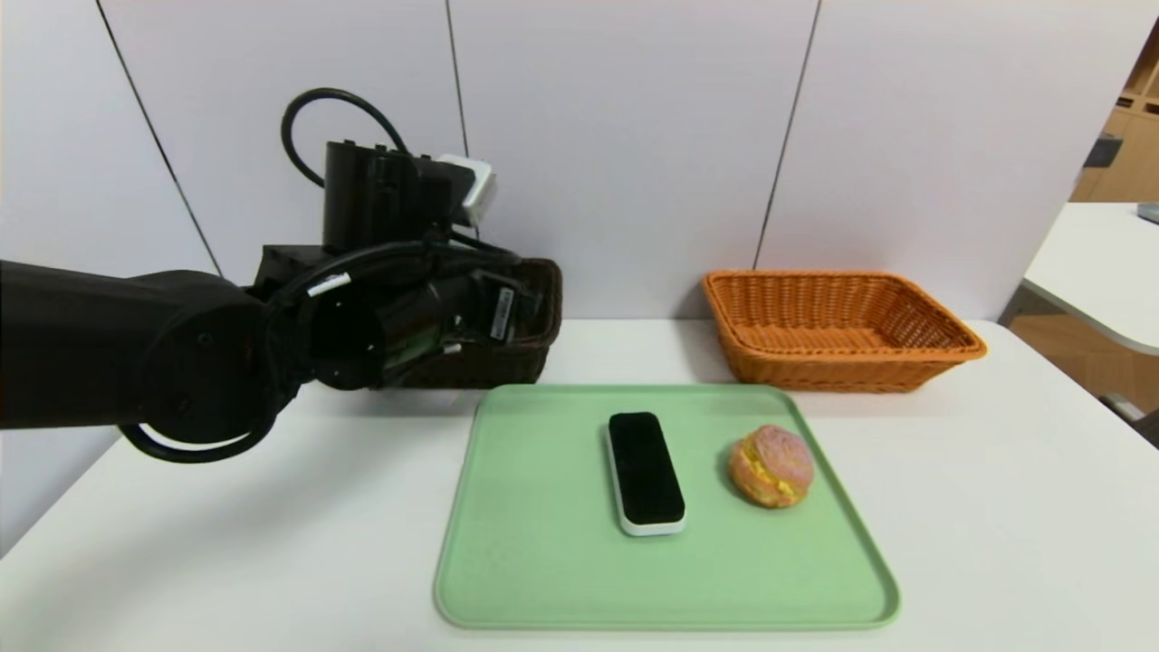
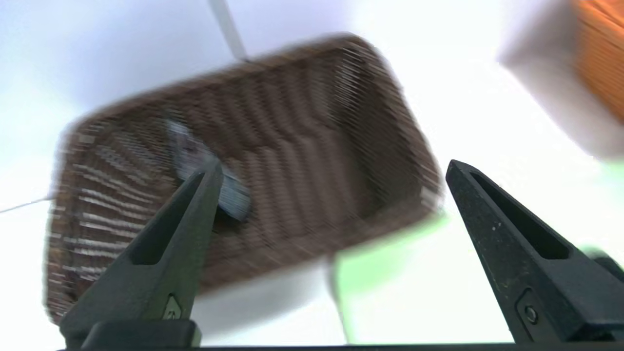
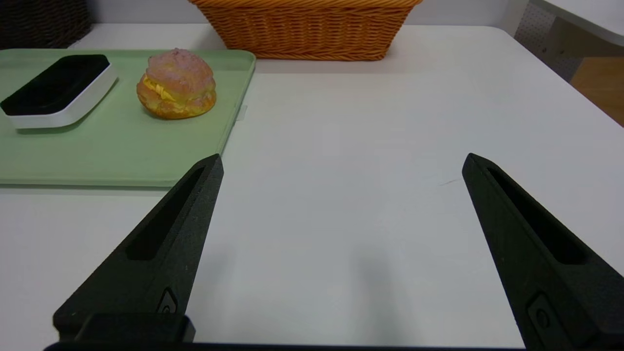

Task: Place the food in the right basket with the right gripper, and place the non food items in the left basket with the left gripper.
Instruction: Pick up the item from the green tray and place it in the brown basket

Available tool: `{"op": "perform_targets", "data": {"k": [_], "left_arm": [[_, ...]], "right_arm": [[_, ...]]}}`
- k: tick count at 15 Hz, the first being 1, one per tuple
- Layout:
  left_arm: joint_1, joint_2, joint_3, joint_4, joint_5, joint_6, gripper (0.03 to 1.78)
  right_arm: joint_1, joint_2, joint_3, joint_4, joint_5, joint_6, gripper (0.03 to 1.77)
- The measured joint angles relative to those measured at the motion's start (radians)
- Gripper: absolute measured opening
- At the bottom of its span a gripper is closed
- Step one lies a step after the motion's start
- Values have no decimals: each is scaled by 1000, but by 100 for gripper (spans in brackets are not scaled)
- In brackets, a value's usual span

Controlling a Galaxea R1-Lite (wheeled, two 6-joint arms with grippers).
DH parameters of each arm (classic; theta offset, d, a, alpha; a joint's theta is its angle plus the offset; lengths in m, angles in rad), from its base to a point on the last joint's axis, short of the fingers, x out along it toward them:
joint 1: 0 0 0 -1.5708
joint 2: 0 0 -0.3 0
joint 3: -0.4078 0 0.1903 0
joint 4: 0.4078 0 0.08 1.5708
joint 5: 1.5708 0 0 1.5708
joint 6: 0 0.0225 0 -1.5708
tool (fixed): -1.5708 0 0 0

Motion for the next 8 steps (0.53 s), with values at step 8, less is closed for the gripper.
{"op": "perform_targets", "data": {"k": [8], "left_arm": [[-288, 7, 5, 132, 1, -15, 167]], "right_arm": [[0, 0, 0, 0, 0, 0, 170]]}}
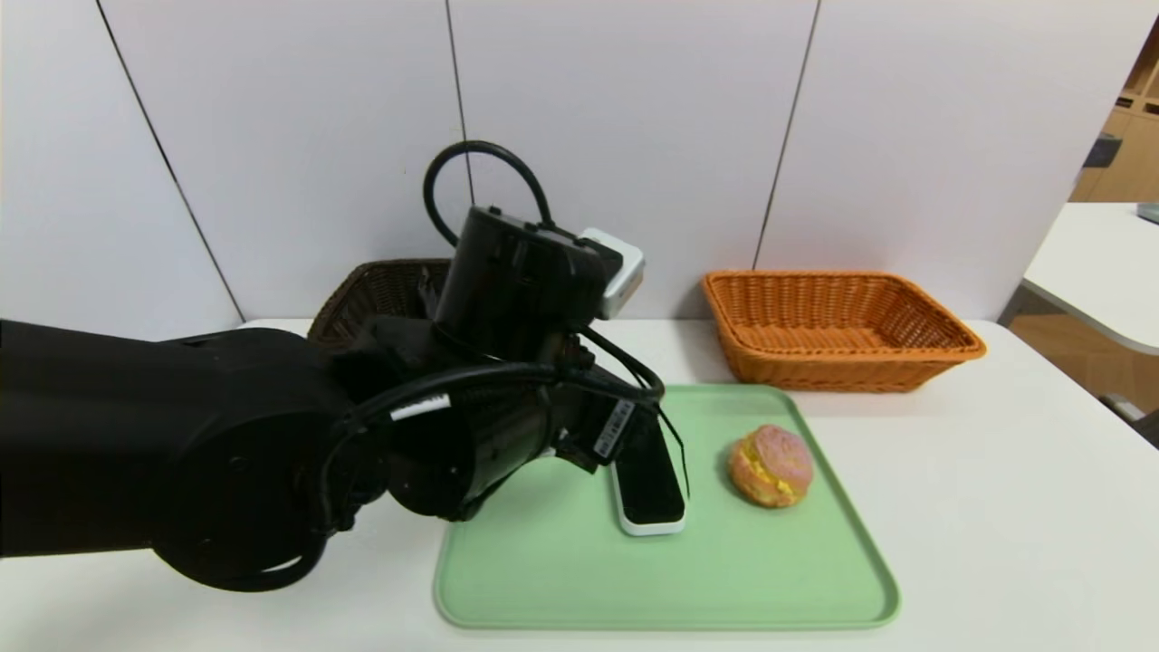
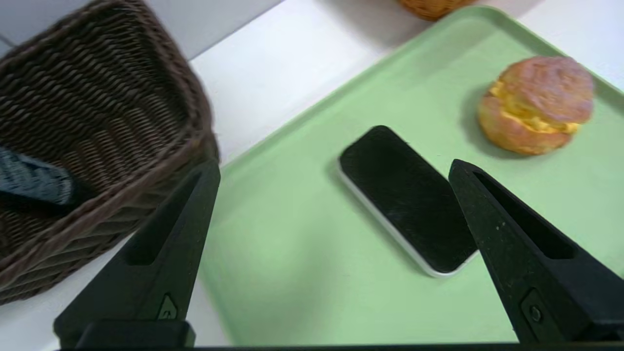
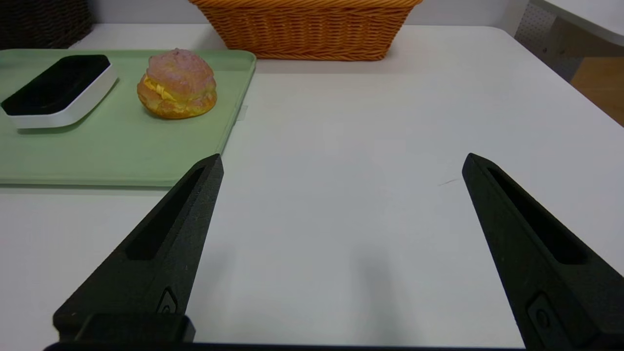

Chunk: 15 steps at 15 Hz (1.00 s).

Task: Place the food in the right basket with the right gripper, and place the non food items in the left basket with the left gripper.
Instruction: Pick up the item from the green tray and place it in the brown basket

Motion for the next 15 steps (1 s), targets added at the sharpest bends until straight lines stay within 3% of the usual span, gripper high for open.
{"op": "perform_targets", "data": {"k": [5, 7, 11, 15], "left_arm": [[-79, 118, -61, -2, 15, -124, 169], [-94, 179, -107, -1, 67, -196, 169], [-101, 276, -181, 1, 229, -364, 169], [-91, 333, -205, 44, 302, -486, 169]], "right_arm": [[0, 0, 0, 0, 0, 0, 170], [0, 0, 0, 0, 0, 0, 170], [0, 0, 0, 0, 0, 0, 170], [0, 0, 0, 0, 0, 0, 170]]}}
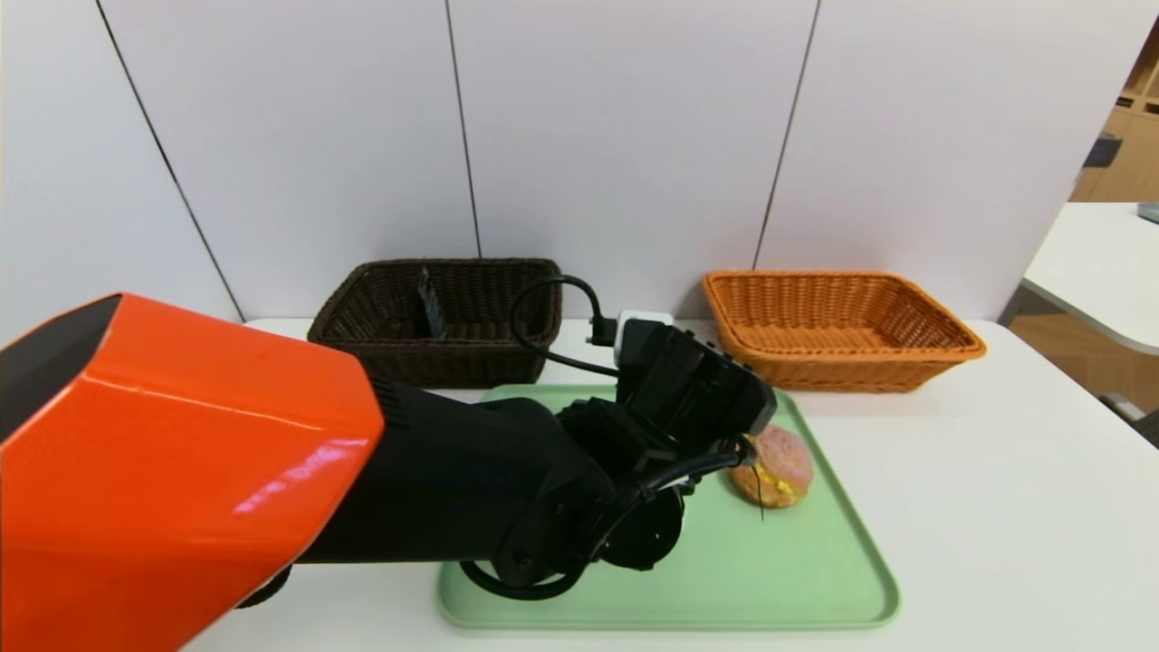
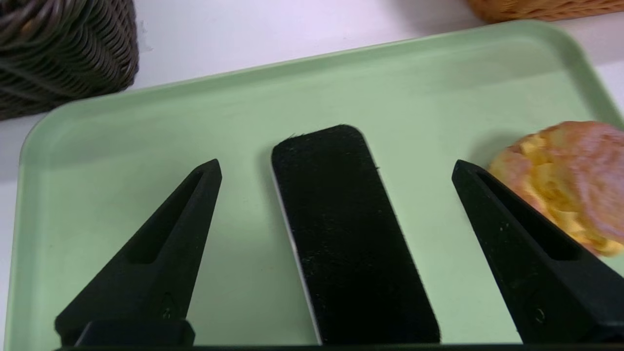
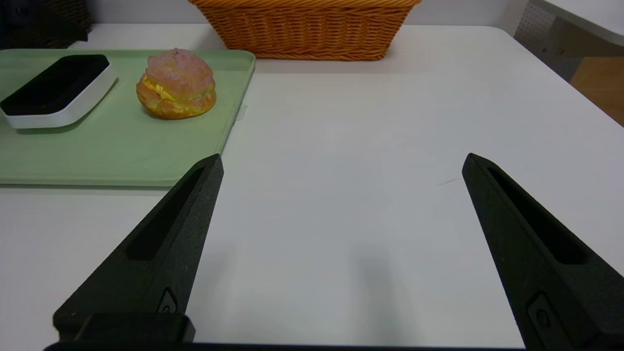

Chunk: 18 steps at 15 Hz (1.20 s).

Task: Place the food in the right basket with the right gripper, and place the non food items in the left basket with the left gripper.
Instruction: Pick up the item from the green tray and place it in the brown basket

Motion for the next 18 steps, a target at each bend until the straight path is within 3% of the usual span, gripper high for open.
{"op": "perform_targets", "data": {"k": [5, 18], "left_arm": [[5, 33, -33, 98, -2, -41, 169], [4, 59, -38, 131, -19, -85, 169]], "right_arm": [[0, 0, 0, 0, 1, 0, 170], [0, 0, 0, 0, 0, 0, 170]]}}
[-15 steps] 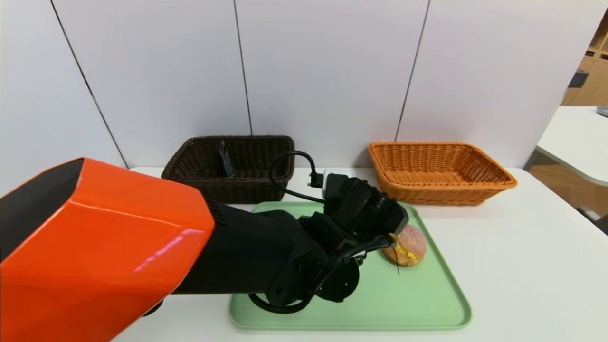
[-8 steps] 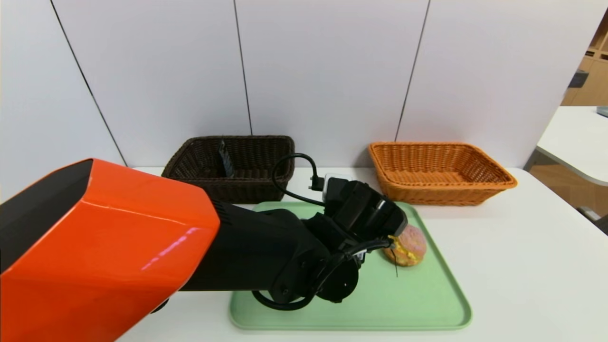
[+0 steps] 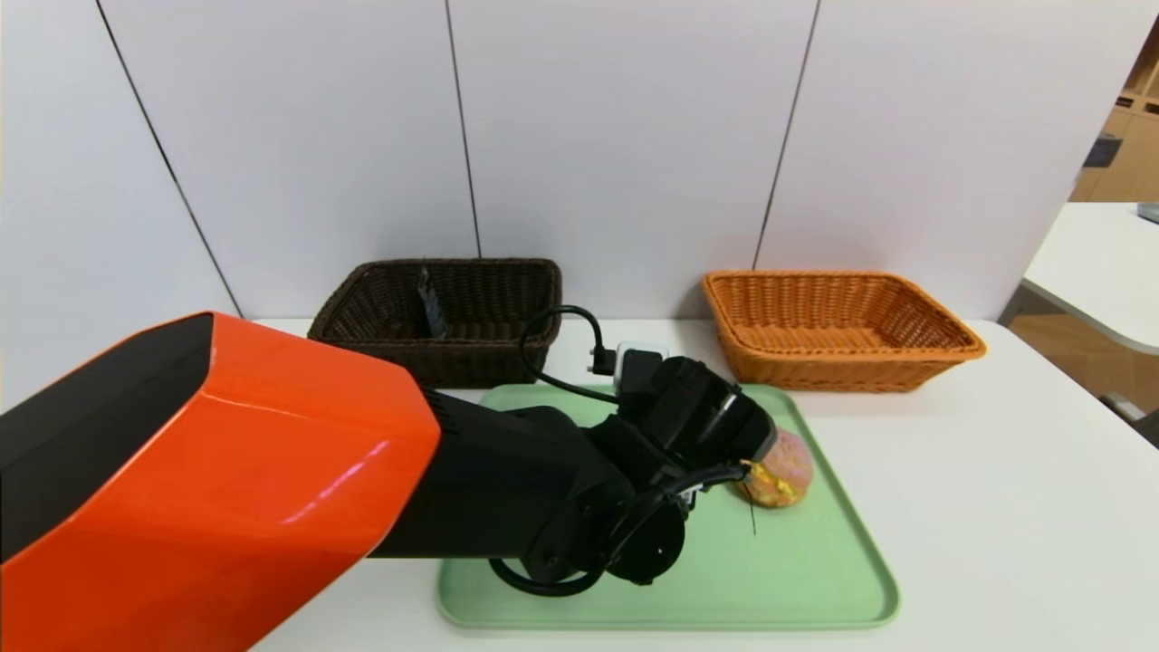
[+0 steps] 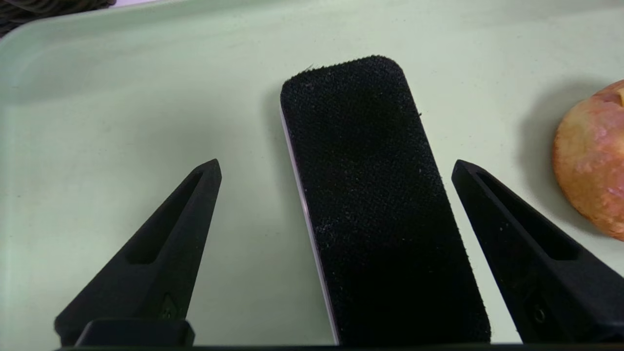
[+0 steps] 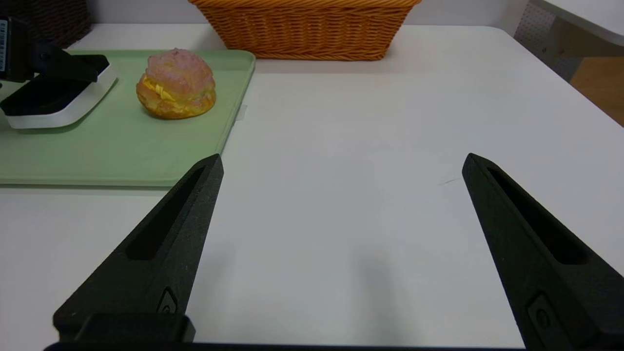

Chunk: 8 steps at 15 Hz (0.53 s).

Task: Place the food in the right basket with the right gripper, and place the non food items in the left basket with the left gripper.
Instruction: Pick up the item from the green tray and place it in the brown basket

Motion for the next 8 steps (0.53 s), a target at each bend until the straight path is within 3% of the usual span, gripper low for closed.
{"op": "perform_targets", "data": {"k": [8], "left_arm": [[0, 29, -3, -1, -4, -1, 169]], "right_arm": [[0, 0, 0, 0, 0, 0, 170]]}}
